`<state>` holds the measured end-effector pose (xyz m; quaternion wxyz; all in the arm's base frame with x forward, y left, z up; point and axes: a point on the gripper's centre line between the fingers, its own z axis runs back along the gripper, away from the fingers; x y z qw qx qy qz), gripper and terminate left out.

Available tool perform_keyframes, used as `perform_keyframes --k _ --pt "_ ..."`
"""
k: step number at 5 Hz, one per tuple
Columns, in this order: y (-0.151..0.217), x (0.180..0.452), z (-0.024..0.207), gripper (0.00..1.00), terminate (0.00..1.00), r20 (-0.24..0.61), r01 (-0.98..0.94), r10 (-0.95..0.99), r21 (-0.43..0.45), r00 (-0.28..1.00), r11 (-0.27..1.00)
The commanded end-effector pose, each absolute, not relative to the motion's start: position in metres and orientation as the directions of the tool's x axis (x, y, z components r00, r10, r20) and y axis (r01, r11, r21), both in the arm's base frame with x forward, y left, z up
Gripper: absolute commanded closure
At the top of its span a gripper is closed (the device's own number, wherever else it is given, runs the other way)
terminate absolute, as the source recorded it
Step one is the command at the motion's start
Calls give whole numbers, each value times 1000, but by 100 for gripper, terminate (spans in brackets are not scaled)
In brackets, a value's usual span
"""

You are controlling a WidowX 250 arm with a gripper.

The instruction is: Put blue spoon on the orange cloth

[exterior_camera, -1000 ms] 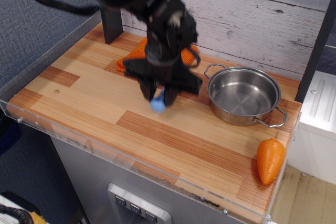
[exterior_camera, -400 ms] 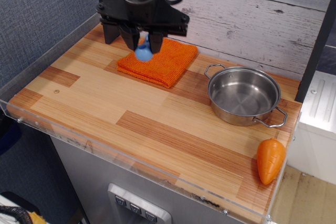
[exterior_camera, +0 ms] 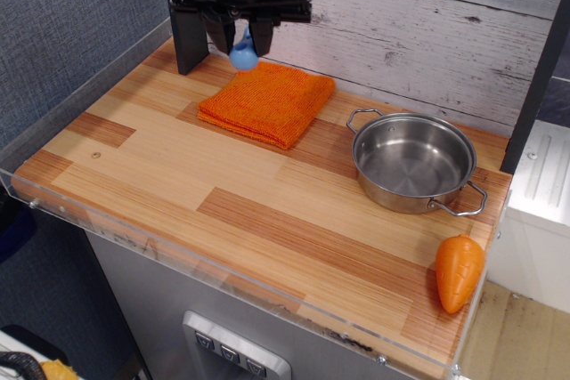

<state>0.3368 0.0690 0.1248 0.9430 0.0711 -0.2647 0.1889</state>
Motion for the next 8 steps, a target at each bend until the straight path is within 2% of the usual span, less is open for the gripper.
perform_keyframes --k 1,4,5,6,8 --pt "85 358 107 100 0 520 -387 308 47 796 921" --pt "95 380 58 100 0 444 -385 321 61 837 921" --pt "82 388 49 100 0 422 -394 331 67 844 917" --pt "74 387 45 0 0 381 -460 405 64 831 885" --pt "63 384 52 0 0 390 -478 427 40 816 877"
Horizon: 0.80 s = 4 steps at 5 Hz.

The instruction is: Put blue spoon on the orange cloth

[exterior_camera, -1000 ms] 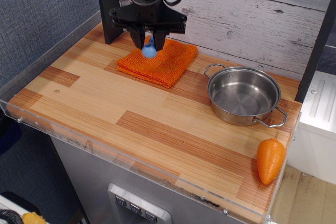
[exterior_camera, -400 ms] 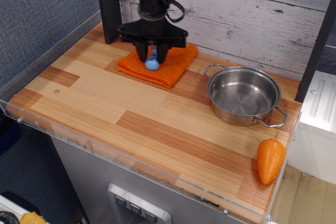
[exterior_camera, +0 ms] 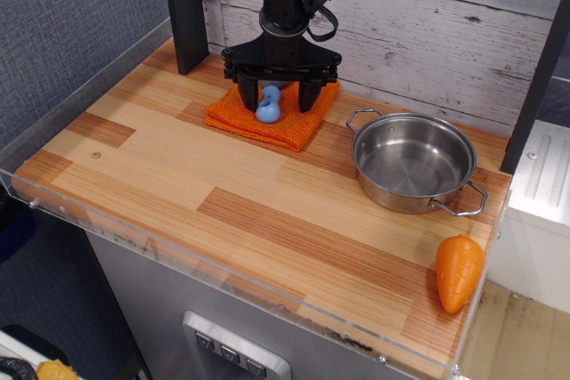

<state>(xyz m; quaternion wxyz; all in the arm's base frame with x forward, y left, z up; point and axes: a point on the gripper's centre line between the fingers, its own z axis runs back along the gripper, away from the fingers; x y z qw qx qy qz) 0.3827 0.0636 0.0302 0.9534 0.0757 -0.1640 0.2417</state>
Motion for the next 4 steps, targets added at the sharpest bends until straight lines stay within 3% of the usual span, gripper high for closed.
perform_keyframes --k 1,4 --pt "56 385 58 0 0 395 -473 424 31 815 880" --pt "63 367 122 0 0 525 -452 384 1 759 892"
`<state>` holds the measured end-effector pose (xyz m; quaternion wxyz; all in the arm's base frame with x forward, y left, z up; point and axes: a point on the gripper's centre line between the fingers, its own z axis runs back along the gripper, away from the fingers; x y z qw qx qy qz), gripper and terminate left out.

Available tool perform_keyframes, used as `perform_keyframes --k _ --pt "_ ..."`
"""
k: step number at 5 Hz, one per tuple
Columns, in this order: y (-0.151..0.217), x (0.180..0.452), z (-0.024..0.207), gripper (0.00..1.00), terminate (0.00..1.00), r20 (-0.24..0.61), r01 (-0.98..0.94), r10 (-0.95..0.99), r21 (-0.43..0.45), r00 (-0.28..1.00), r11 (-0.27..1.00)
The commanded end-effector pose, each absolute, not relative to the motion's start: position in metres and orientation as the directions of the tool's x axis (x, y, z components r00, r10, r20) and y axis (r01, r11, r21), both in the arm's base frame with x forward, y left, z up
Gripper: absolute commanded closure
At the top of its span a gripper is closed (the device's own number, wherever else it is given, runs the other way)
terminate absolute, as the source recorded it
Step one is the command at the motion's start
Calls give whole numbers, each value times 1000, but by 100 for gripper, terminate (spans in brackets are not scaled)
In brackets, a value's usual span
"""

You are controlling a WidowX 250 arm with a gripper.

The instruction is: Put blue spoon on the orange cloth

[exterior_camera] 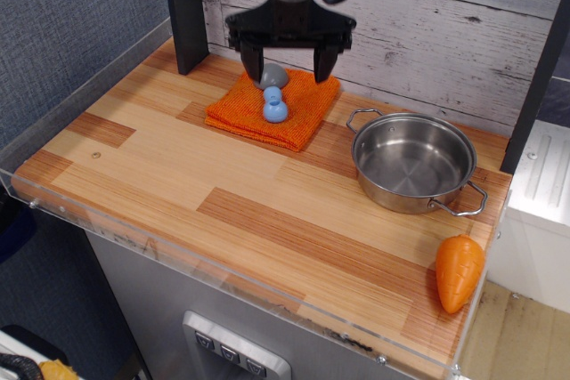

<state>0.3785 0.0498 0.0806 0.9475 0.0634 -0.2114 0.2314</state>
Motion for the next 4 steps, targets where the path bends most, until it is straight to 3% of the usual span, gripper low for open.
perform_keyframes --k 1,3,4 --pt "63 367 122 0 0 525 -452 384 1 759 892" --pt "63 367 122 0 0 525 -452 384 1 759 892" --pt "63 367 122 0 100 525 -452 384 1 759 892"
